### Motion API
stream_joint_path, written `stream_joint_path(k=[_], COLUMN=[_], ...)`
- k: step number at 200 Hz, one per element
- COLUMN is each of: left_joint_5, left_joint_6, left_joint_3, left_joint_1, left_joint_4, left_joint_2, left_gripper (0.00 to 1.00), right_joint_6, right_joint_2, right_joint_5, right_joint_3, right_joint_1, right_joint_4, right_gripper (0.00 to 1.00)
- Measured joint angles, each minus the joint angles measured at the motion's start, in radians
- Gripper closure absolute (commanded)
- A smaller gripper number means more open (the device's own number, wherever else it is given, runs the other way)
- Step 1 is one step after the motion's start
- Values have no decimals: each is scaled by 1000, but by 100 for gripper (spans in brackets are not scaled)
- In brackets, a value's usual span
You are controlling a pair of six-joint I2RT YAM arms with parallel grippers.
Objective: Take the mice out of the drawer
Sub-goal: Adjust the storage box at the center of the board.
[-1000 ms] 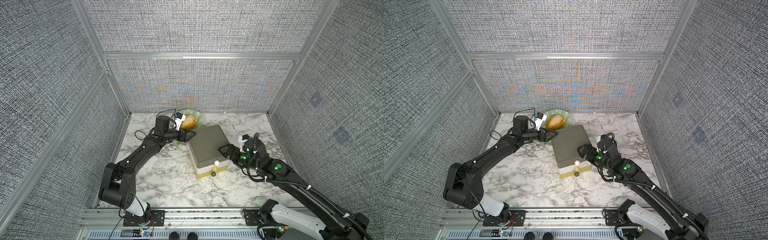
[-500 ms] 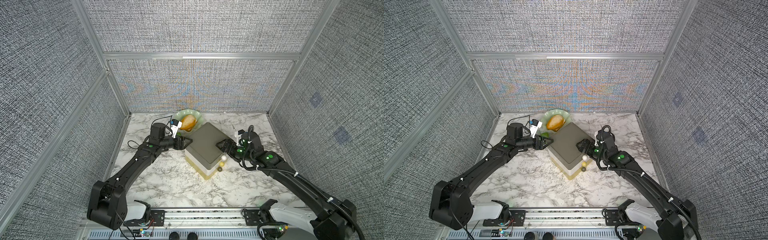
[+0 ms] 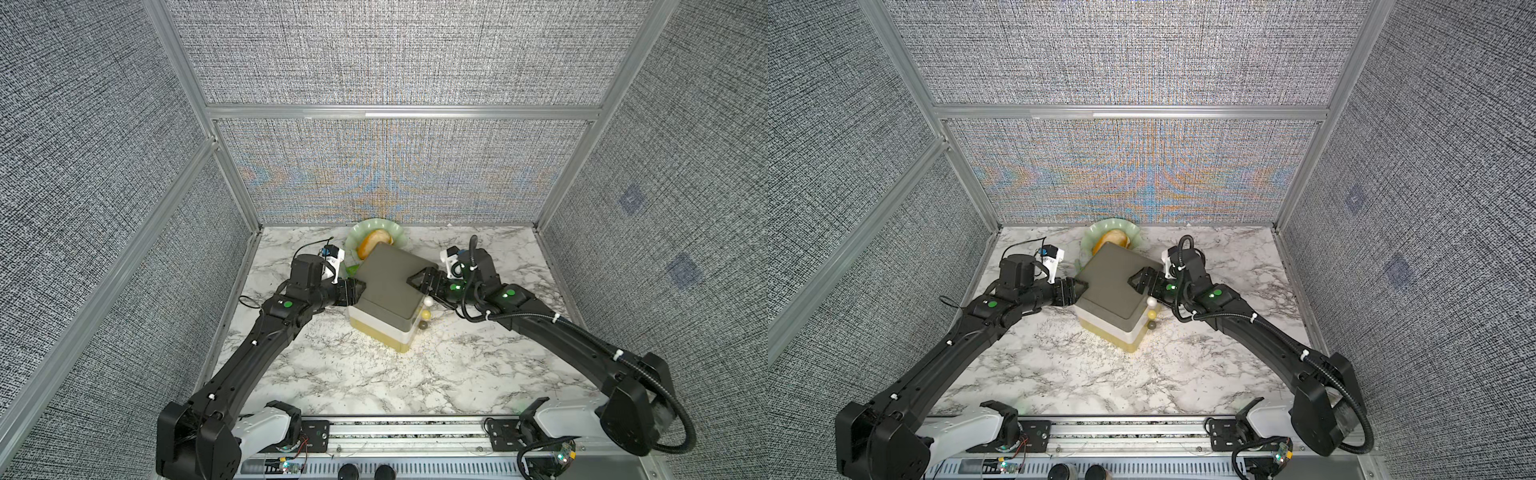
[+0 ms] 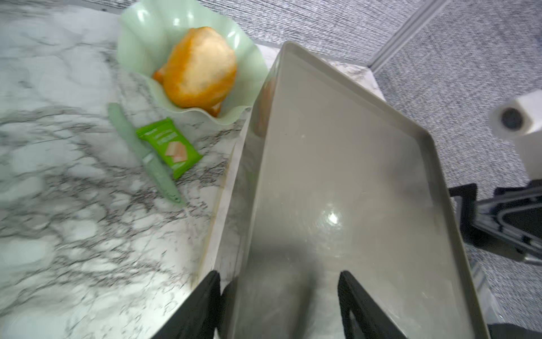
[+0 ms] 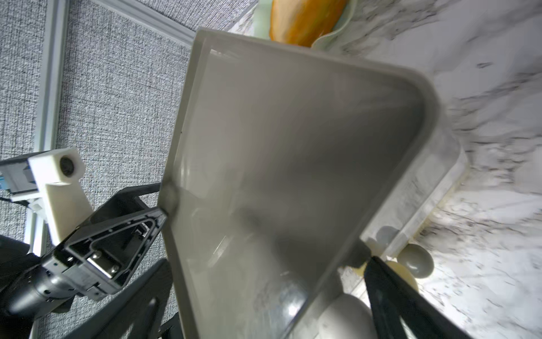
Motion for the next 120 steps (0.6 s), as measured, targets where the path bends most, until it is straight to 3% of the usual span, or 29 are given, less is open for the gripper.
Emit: stream_joint_path(k=[36,77,120], left_joint_5=[-119,-212,-158], left_joint_6=[-4,-18,-18], left_joint_3=[-13,40,103], left_joint_1=[-1,-2,-3], left_joint_4=[-63,-132,-153], left_joint_2=[-51,-106,-126], left_gripper=[30,27,28], right_joint_6=[-3,-16,12], right_joint_2=[68,4,-112], right_joint_5=[-69,-154,-227], right_joint_3=[38,-28,-224], right_joint_1=[5,-68,-146], right_joint_4=[61,110,194], right_gripper=[1,1,2])
